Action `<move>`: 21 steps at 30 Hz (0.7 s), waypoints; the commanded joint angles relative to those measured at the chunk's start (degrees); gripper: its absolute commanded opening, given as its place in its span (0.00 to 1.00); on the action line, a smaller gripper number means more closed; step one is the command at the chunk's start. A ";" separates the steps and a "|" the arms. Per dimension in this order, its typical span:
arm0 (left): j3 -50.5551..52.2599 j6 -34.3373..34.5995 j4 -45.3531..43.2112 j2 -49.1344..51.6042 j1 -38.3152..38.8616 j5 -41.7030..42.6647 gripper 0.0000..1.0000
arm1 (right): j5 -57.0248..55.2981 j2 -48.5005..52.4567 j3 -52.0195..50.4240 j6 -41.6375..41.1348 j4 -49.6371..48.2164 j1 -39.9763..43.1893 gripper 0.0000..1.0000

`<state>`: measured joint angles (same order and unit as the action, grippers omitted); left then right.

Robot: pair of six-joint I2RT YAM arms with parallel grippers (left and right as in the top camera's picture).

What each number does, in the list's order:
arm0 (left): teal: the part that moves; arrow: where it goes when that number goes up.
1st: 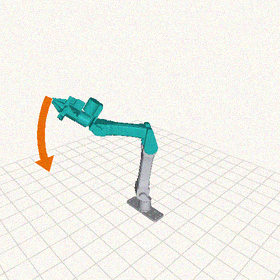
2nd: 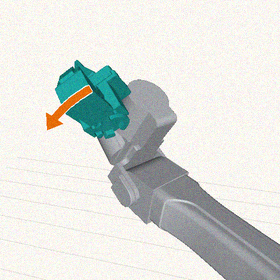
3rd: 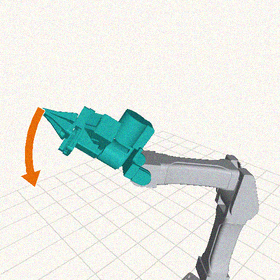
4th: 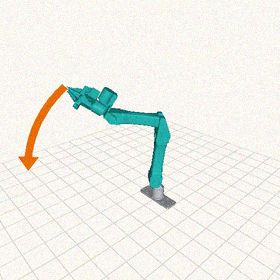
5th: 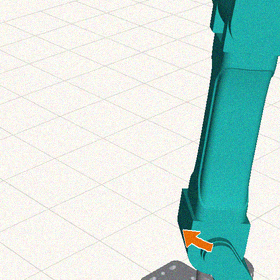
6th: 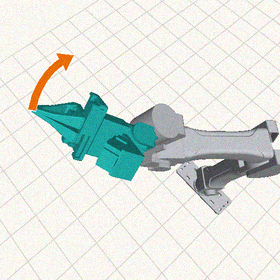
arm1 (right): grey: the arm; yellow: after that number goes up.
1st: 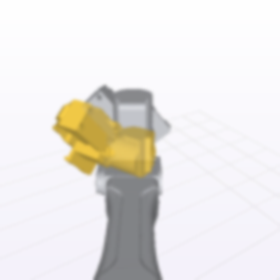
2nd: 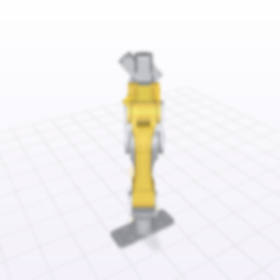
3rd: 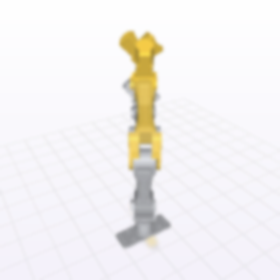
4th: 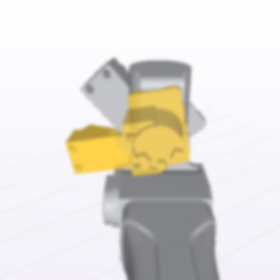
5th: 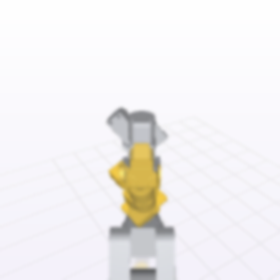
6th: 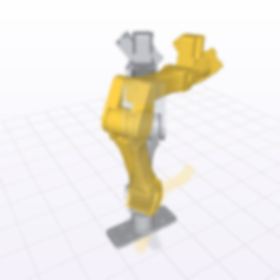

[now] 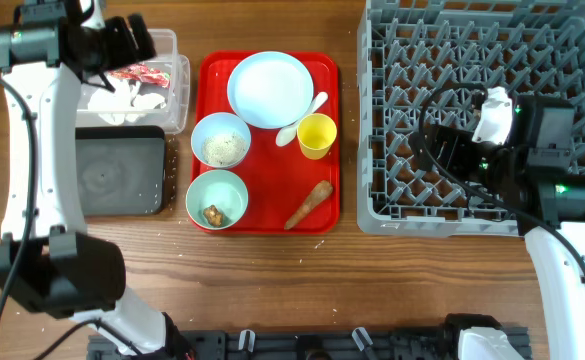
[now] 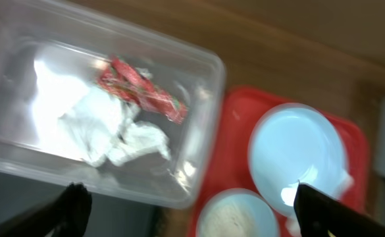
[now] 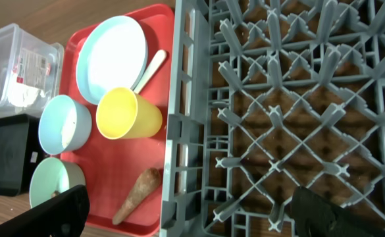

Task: Sort waste into correct bins and load items into the dishwasher rack
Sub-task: 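Carry the wrapper to the clear plastic bin and release it, then grasp the white bowl of rice with the left gripper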

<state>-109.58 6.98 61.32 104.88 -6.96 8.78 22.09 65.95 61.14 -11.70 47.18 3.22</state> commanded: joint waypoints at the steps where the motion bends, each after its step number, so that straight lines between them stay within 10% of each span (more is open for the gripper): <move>1: 0.09 0.68 7.61 -0.04 3.04 10.49 1.00 | 0.90 0.11 1.27 -0.28 -0.66 0.22 1.00; 21: 30.40 -0.81 -15.23 0.31 21.07 1.77 0.86 | 0.90 0.28 1.27 -0.35 -1.55 0.22 1.00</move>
<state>-82.67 6.72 48.93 104.68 12.58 11.40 22.09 65.95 61.14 -11.70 45.82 3.22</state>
